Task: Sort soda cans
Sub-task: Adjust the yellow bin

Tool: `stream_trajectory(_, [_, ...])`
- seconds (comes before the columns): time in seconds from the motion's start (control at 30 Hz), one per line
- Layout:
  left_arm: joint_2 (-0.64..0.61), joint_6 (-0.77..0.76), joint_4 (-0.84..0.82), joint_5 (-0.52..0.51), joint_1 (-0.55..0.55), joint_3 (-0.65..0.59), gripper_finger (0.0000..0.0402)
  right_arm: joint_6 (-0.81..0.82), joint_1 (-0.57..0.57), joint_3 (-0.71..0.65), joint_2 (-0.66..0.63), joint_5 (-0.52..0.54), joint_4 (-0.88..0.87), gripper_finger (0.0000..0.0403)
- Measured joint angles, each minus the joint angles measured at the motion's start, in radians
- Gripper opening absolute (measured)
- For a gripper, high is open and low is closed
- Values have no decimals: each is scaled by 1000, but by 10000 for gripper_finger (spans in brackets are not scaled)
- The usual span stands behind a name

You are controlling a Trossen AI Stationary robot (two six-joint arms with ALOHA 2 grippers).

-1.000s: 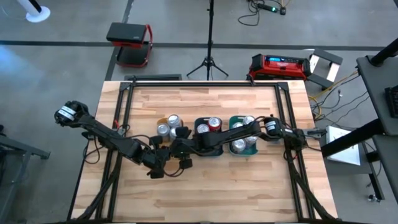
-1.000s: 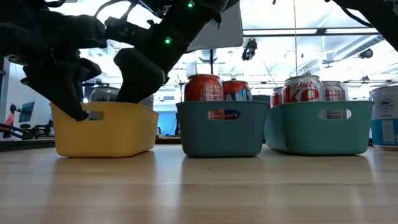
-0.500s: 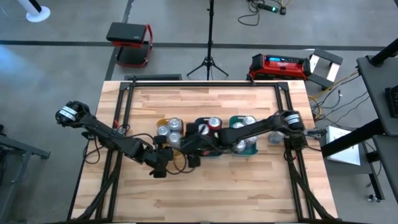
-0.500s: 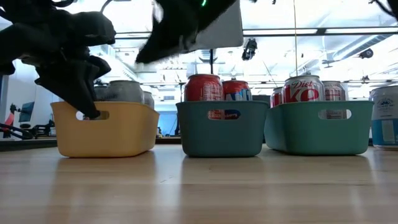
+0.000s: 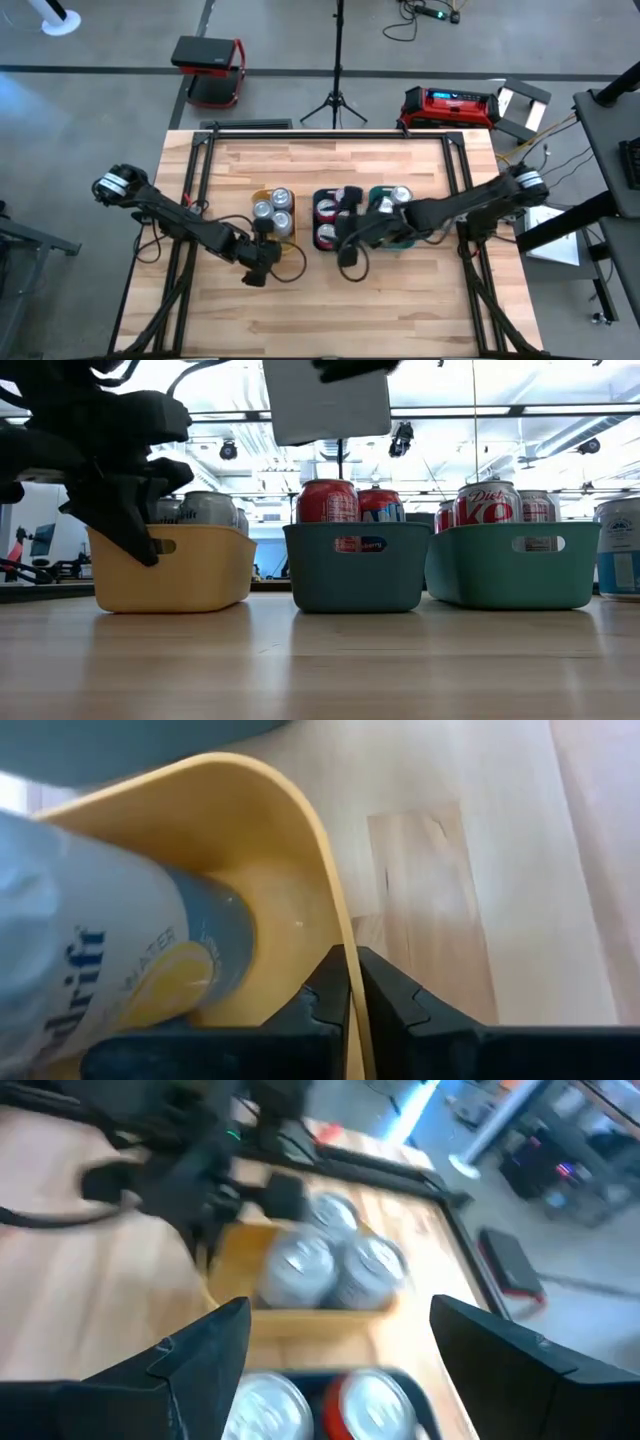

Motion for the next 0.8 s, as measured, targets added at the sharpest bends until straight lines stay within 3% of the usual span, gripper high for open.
stream_trajectory(0.2, [3, 128, -19, 18, 8, 20, 0, 50, -6, -75, -127, 101, -15, 317])
stream_trajectory(0.43, [3, 208, -23, 104, 33, 46, 0, 66, -8, -84, -150, 107, -19, 325])
stream_trajectory(0.8, [2, 67, 7, 84, 69, 46, 0, 116, -8, -103, -147, 106, -28, 327])
